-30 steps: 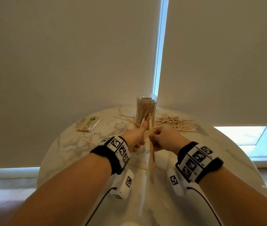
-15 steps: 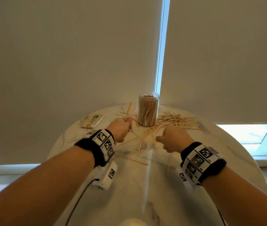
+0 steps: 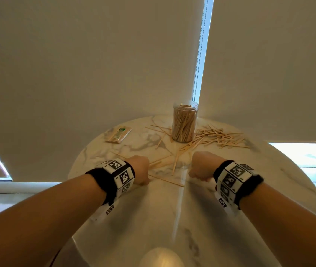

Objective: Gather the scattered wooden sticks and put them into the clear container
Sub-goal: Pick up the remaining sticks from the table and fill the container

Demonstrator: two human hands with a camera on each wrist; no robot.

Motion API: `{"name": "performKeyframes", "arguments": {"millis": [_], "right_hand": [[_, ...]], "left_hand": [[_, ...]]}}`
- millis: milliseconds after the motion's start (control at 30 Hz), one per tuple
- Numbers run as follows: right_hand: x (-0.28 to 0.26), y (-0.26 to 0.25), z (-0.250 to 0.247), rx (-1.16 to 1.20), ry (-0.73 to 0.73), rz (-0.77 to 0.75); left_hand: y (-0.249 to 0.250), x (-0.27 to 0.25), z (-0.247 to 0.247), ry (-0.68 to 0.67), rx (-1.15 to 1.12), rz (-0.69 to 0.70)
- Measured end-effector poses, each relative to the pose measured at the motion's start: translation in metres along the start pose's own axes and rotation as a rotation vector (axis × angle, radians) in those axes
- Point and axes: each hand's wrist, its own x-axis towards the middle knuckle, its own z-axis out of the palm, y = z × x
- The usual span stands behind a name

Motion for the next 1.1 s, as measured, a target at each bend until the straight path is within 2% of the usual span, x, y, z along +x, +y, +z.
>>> {"name": "performKeyframes", "arguments": {"millis": [67, 167, 300, 400, 533, 600, 700, 800, 933, 1033, 1100], "right_hand": [[0.0, -0.017, 0.002, 0.022, 0.032, -0.126], [0.002, -0.041, 0.012, -0.076, 0.037, -0.261], [0.007, -0.051, 0.021, -0.184, -0.007, -0.306], [0.01, -0.046, 0.023, -0.21, -0.032, -0.311], [0.006, -0.036, 0.021, -0.316, 0.004, -0.28], [0.005, -0.029, 0.02, -0.318, 0.024, -0.27], [0.011, -0.015, 0.014, -0.185, 0.057, -0.204], [0.03, 0.004, 0.003, 0.003, 0.144, -0.024], [0.052, 0.018, -0.007, 0.07, 0.193, 0.162], [0.061, 0.012, -0.008, -0.049, 0.092, 0.161], [0.067, 0.002, -0.006, -0.088, 0.101, 0.136]], "left_hand": [[0.001, 0.001, 0.001, 0.006, -0.005, -0.002], [-0.011, 0.003, -0.006, 0.078, -0.088, -0.029], [-0.043, 0.012, -0.024, 0.243, -0.229, -0.084], [-0.066, 0.023, -0.026, 0.287, -0.244, -0.104], [-0.081, 0.038, -0.018, 0.267, -0.232, -0.041], [-0.081, 0.046, -0.012, 0.238, -0.119, -0.029], [-0.076, 0.052, -0.01, 0.244, 0.054, -0.037], [-0.072, 0.057, -0.008, 0.23, 0.12, -0.036], [-0.06, 0.067, -0.006, 0.255, 0.042, -0.069], [-0.04, 0.077, -0.01, 0.317, -0.075, -0.038], [-0.018, 0.08, -0.015, 0.299, -0.157, 0.033]]}}
